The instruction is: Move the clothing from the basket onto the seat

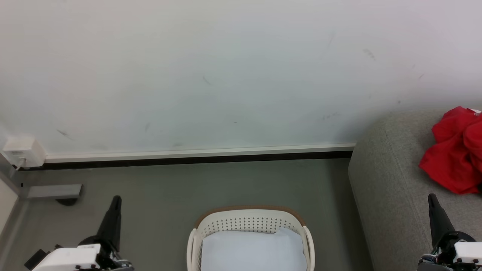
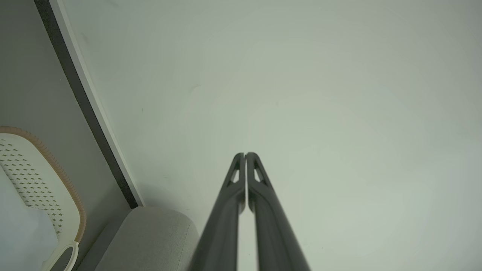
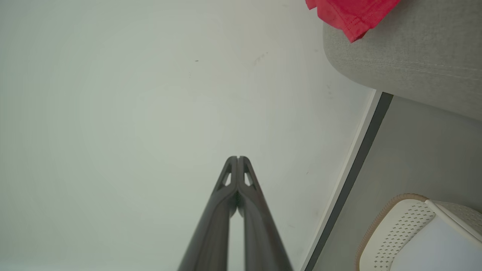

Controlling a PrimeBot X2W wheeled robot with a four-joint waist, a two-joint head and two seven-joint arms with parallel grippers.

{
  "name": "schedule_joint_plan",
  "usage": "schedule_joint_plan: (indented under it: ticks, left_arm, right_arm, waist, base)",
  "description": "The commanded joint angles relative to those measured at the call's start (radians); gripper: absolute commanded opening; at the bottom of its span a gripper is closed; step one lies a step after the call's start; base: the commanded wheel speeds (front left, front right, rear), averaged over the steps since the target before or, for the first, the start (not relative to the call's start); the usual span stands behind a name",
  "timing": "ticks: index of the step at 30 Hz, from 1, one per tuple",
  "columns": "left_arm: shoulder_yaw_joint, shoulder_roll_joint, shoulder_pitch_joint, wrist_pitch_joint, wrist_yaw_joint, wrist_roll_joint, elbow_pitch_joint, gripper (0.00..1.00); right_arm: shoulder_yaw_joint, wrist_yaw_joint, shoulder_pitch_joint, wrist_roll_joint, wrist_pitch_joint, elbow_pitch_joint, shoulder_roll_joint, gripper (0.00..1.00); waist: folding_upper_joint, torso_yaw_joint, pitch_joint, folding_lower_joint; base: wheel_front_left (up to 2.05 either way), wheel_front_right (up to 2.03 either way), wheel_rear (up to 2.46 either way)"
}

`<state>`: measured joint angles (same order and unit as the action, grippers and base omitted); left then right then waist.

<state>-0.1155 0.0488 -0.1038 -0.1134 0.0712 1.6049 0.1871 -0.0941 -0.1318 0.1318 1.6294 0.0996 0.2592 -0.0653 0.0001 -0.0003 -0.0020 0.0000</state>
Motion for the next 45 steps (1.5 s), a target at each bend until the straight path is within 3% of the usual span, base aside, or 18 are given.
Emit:
schedule_joint_plan:
  ticks: [1,45]
  left_arm:
    - [-0.003,0.002,-0.006,-0.004,0.005,0.013,-0.002,0.0]
    - [-0.003,0.002,-0.006,-0.004,0.005,0.013,-0.002,0.0]
  right_arm:
    - [0.002,0.002,-0.012,0.007,-0.003,-0.004,-0.007,0.0]
    - [0.015,0.002,-0.014,0.021,-0.015,-0.006,-0.018,0.0]
  waist:
    - [-0.0001,0.0,0.0,0.0]
    - [-0.0001,0.0,0.0,0.0]
  base:
    - [0.0,0.0,0.0]
    - [0.0,0.0,0.0]
